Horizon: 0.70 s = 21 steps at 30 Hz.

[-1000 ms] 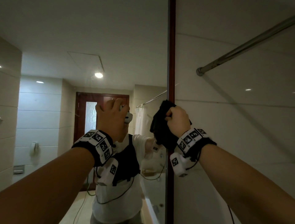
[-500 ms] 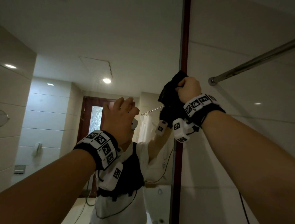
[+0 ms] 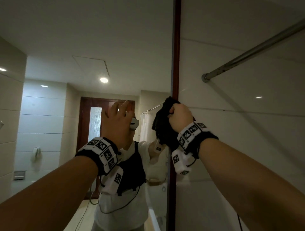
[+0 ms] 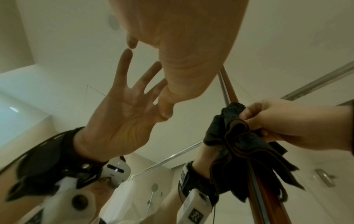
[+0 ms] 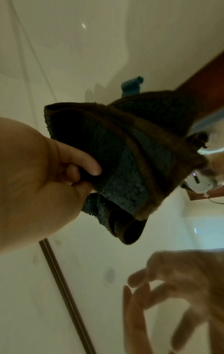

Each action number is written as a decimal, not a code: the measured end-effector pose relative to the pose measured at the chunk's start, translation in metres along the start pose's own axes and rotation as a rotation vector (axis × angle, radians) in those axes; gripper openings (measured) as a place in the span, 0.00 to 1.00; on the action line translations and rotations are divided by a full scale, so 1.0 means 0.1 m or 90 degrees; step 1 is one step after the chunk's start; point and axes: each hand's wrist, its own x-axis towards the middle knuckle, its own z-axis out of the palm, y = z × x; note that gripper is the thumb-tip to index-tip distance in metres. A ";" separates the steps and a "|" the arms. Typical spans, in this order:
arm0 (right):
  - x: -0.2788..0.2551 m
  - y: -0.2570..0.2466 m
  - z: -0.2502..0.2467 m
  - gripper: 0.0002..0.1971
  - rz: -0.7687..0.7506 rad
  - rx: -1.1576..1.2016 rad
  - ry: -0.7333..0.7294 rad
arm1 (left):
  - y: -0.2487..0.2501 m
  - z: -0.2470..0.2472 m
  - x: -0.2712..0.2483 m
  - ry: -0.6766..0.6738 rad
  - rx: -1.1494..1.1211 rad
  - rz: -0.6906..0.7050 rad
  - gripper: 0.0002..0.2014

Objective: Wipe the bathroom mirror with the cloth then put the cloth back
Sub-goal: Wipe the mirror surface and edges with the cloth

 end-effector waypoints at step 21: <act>-1.29 0.29 0.49 0.06 0.020 0.076 -0.085 | 0.28 -0.21 -1.16 -0.431 -0.160 0.048 0.26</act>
